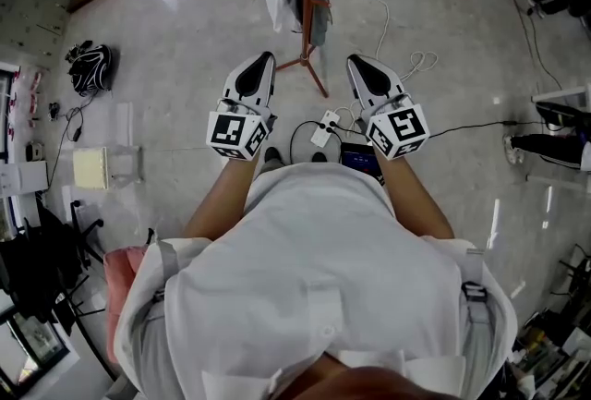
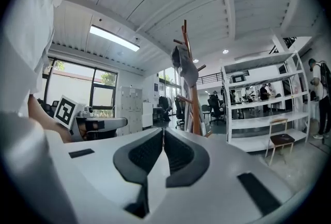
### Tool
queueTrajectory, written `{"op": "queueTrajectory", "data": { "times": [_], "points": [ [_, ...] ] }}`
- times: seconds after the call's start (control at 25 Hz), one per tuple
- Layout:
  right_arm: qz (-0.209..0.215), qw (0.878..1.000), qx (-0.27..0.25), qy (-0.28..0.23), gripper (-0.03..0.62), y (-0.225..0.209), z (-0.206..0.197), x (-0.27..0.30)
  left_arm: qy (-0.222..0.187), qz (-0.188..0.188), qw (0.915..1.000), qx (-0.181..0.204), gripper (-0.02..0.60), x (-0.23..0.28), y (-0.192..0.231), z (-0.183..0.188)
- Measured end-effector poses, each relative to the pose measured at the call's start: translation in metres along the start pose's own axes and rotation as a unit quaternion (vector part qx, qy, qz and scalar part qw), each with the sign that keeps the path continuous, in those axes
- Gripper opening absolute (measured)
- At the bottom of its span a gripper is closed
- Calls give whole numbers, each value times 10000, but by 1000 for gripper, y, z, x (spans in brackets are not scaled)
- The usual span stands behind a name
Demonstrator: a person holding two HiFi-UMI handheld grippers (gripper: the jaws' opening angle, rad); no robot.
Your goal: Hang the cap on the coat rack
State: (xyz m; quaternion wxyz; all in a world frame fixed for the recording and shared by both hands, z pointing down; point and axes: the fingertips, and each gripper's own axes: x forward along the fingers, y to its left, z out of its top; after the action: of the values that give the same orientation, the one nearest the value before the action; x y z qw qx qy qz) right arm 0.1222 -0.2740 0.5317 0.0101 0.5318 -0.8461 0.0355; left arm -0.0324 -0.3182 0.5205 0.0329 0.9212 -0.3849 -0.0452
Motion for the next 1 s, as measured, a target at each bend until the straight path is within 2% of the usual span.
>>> {"op": "queueTrajectory", "data": {
  "times": [0.24, 0.48, 0.84, 1.0],
  "points": [
    [22, 9998, 100, 177, 26, -10, -20, -13, 236, -8, 9995, -208, 18, 2, -17, -32],
    [110, 9995, 162, 230, 26, -17, -27, -20, 383, -136, 9984, -397, 18, 5, -34, -44],
    [160, 9993, 262, 209, 25, -39, -39, -31, 511, -211, 9976, -416, 18, 16, -46, -60],
    [174, 9989, 378, 206, 25, -47, -45, -34, 469, -201, 9983, -295, 17, 23, -52, -60]
  ]
}}
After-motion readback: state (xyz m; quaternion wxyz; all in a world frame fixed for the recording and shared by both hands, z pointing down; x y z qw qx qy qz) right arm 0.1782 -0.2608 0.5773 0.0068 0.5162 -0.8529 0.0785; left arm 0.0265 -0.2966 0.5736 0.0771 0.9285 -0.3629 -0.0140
